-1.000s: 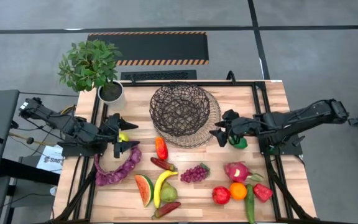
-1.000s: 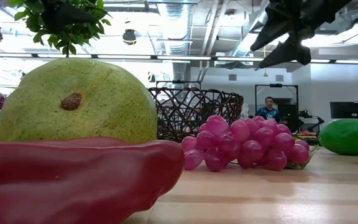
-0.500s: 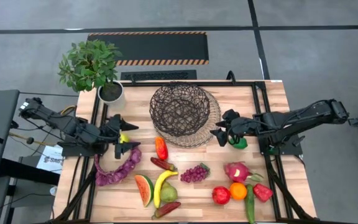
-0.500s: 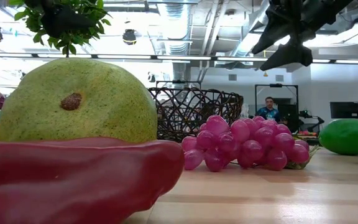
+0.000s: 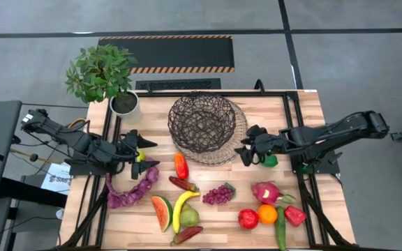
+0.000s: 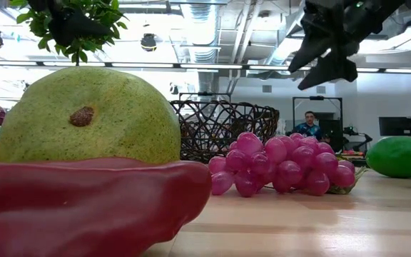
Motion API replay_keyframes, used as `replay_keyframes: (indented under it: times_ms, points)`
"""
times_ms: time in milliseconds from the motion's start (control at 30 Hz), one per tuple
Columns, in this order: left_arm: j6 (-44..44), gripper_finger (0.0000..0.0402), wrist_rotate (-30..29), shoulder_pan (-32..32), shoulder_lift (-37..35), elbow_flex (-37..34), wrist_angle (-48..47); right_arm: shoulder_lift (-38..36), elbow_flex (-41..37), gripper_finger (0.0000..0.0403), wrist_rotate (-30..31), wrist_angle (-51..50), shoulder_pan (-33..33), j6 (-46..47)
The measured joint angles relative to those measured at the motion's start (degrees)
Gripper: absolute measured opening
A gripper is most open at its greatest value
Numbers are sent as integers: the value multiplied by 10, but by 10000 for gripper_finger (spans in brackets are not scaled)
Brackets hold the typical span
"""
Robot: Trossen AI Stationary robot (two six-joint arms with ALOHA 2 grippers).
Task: Build produce basket
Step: Put the lime into the basket
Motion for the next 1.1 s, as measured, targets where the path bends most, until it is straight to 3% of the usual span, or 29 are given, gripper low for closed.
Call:
replay_keyframes:
  times_ms: [333,567,733,1100]
  points:
    - [8,368,0,0,-1,0,29,31,1,286,-1,11,0,-1]
    - [10,368,5,0,-9,6,20,31,55,286,-1,-33,0,-40]
    - [9,368,11,0,-12,33,-8,30,100,286,13,-124,0,-35]
    - [6,368,10,0,-12,57,-50,31,109,286,14,-389,12,97]
